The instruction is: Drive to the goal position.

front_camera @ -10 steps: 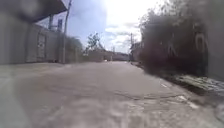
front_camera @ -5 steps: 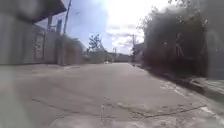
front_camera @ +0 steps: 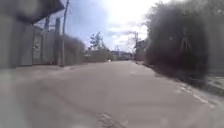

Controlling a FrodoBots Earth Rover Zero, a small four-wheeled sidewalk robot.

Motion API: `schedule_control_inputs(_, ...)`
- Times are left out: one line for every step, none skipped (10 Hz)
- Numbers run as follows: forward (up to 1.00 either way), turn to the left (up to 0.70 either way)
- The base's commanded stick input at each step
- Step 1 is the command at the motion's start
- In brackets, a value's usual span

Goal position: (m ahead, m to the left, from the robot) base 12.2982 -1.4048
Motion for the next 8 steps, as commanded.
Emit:
schedule_control_inputs(1.00, -0.39)
schedule_control_inputs(1.00, -0.39)
schedule_control_inputs(1.00, -0.39)
schedule_control_inputs(1.00, -0.34)
schedule_control_inputs(1.00, -0.18)
schedule_control_inputs(1.00, 0.00)
schedule_control_inputs(1.00, 0.00)
schedule_control_inputs(1.00, 0.00)
